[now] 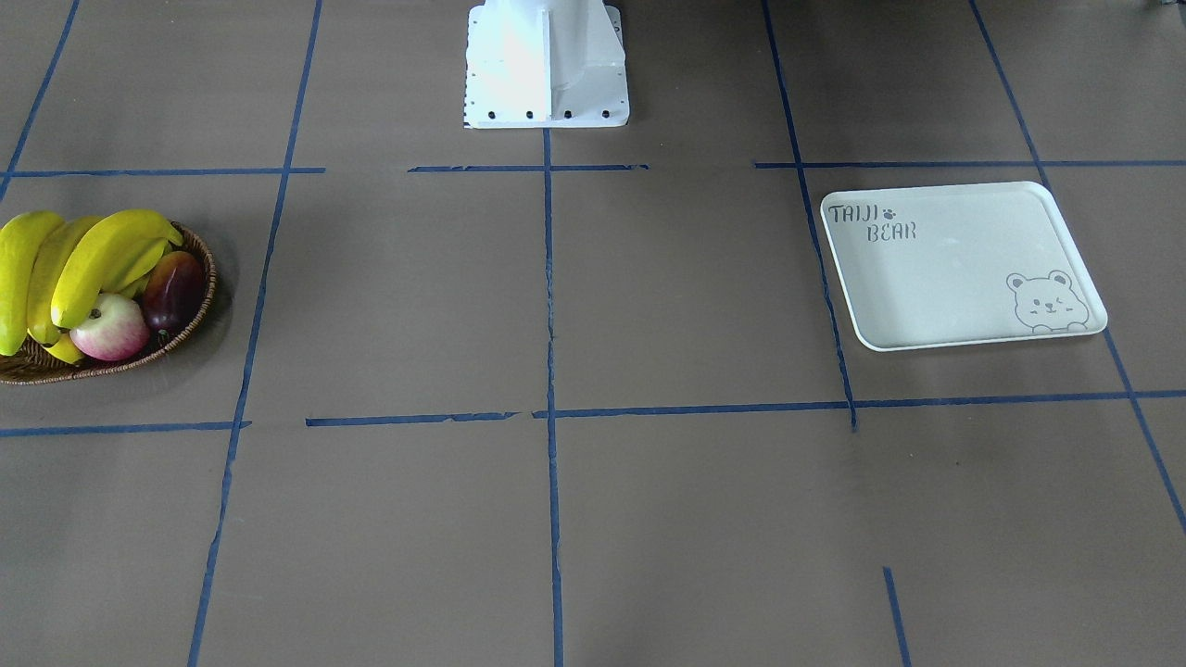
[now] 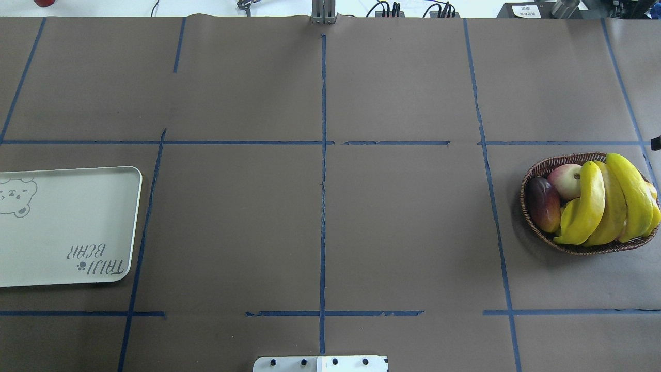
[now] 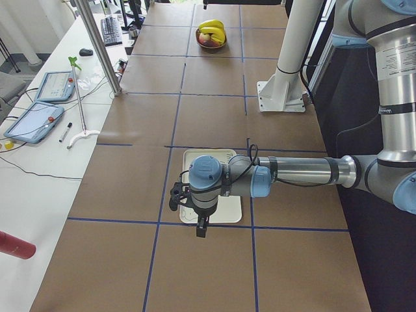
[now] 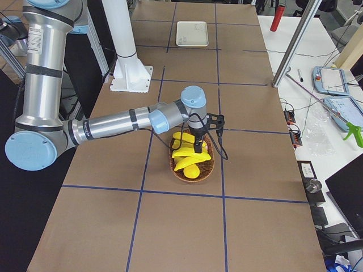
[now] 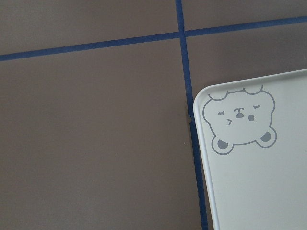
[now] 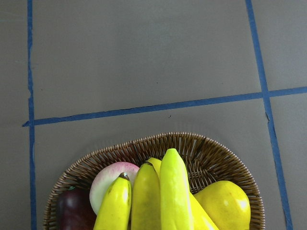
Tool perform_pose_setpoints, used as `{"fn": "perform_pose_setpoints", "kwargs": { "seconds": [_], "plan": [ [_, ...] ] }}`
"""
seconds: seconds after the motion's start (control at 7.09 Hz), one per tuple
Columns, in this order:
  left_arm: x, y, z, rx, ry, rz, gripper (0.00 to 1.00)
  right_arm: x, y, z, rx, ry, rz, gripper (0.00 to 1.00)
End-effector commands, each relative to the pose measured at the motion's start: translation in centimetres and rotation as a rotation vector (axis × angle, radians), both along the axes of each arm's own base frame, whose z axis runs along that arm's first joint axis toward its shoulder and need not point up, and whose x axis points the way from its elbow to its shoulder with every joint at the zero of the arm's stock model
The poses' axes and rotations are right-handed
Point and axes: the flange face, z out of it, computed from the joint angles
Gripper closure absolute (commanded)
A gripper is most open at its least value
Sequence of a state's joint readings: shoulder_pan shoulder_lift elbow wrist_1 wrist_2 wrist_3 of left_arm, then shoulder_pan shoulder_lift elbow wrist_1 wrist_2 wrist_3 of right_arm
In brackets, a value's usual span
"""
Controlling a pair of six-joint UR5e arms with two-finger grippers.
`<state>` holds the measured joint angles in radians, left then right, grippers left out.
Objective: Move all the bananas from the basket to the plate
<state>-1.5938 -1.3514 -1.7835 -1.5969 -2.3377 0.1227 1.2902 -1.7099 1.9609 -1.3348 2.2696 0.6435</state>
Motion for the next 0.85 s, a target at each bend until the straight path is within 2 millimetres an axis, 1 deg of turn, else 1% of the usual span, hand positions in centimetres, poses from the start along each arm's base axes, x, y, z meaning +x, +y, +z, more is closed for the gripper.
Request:
{"fn": "perform_pose_setpoints", "kwargs": {
  "seconds": [0.0, 0.14, 0.42, 0.56, 0.71],
  "plan": [
    [0.0, 0.0, 0.0, 0.001, 0.0, 0.0, 0.0, -4.7, -0.7, -1.1, 0.035, 0.069, -0.034, 0.08],
    [0.0, 0.0, 0.0, 0.001, 0.0, 0.0, 0.0, -6.1, -0.6, -1.5, 0.031, 0.065, -0.044, 0.09],
    [0.1, 0.0, 0.0, -0.001, 0.0, 0.002, 0.0, -9.2, -0.5, -2.0, 0.024, 0.056, -0.087, 0.16],
    [0.1, 0.0, 0.0, -0.001, 0.0, 0.002, 0.0, -9.3, -0.3, -1.8, 0.022, 0.06, -0.09, 0.17],
    [0.1, 0.0, 0.0, -0.001, 0.0, 0.002, 0.0, -10.1, -0.1, -1.7, 0.02, 0.065, -0.103, 0.18]
  ]
}}
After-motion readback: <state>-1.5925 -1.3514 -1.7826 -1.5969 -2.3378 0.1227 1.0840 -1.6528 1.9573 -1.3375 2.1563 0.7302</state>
